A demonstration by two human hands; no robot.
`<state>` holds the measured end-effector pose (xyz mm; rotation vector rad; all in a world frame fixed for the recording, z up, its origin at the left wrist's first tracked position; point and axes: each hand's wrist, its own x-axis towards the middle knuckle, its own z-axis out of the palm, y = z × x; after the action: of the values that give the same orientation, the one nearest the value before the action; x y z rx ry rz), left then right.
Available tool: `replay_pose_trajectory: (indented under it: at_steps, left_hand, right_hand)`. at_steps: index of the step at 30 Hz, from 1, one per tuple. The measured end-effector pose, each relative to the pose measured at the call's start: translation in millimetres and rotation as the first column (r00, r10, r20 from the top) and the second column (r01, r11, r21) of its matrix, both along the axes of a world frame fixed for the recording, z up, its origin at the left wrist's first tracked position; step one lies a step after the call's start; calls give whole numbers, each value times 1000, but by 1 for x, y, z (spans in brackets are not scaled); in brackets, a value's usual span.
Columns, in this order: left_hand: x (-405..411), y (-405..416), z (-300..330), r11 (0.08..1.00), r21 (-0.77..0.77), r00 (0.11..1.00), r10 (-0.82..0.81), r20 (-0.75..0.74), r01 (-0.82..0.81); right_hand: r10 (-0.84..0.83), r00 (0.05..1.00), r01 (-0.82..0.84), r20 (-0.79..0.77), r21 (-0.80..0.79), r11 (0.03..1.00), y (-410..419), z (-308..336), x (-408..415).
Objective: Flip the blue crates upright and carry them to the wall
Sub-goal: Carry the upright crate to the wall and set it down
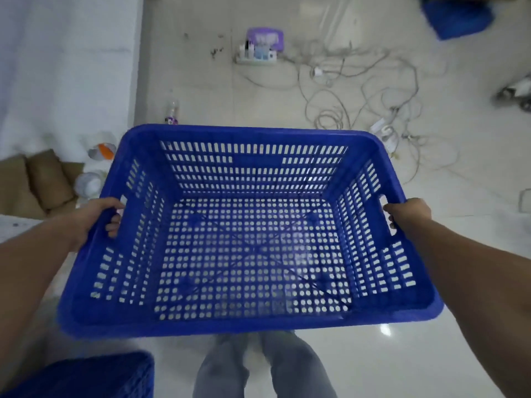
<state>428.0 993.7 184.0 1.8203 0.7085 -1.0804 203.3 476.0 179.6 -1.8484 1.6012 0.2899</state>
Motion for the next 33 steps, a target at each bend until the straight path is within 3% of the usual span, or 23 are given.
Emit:
replay_pose_trajectory:
  at_steps: [6, 11, 16, 25, 33]
  left_hand:
    - [17, -3, 159, 993, -70, 978, -77, 192, 92]
    - [12, 2, 279, 987, -139, 969, -44, 245, 80]
    - [2, 18, 368, 988, -148, 911, 16, 411, 49]
    - [-44, 31, 469, 992, -122, 831, 32, 555, 43]
    - [-99, 31, 497, 996, -79, 830, 86, 551, -51]
  right_hand:
    - [58, 992, -43, 111, -132, 990, 10, 170, -1]
    - [151, 970, -103, 192, -238, 966, 14, 290, 0]
    - [226, 930, -122, 291, -334, 934, 14, 380, 5]
    - [344, 889, -193, 301, -433, 880, 23, 460, -4]
    - [499, 825, -362, 265, -430, 827, 5, 480, 2]
